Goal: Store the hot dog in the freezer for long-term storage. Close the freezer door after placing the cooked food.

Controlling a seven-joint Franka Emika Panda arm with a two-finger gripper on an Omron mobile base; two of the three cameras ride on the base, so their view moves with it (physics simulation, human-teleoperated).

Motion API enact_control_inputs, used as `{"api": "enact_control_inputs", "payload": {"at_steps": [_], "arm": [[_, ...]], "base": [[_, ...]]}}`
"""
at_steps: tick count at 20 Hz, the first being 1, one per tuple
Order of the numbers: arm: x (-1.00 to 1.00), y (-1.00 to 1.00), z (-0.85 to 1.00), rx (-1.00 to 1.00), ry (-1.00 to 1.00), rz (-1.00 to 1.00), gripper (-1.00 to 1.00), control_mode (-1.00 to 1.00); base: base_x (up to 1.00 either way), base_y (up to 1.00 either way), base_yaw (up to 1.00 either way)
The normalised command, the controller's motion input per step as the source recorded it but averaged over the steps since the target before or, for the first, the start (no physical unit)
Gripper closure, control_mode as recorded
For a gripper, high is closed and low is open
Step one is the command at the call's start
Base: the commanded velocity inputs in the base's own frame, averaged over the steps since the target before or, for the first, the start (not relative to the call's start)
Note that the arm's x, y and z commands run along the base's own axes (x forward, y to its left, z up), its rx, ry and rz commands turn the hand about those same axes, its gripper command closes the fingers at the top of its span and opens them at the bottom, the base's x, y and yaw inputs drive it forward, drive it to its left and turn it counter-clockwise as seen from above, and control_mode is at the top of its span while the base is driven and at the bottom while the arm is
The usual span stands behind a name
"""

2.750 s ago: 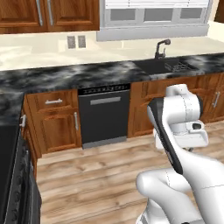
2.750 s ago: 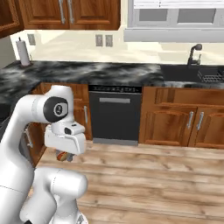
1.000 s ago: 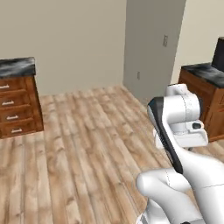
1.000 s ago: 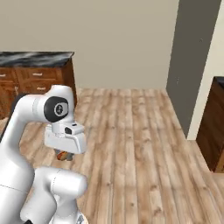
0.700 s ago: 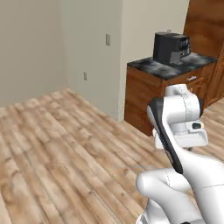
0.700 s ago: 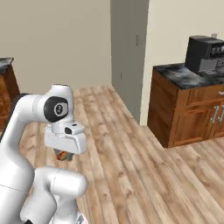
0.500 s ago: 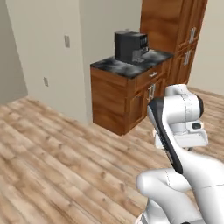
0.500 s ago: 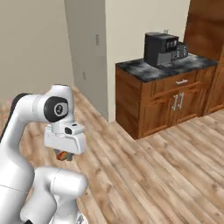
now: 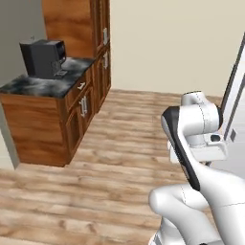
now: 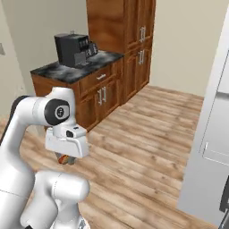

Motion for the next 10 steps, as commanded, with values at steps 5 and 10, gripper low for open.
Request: {"api": "enact_control_inputs", "payload": {"at_steps": [5, 10], "arm": [[0.00, 0.00, 0.00, 0.00, 0.00, 0.00, 1.00, 1.00], [0.00, 0.00, 0.00, 0.00, 0.00, 0.00, 1.00, 1.00]], "base": [[0.44, 0.64, -0.66], [0.59, 0.76, -0.30]]}}
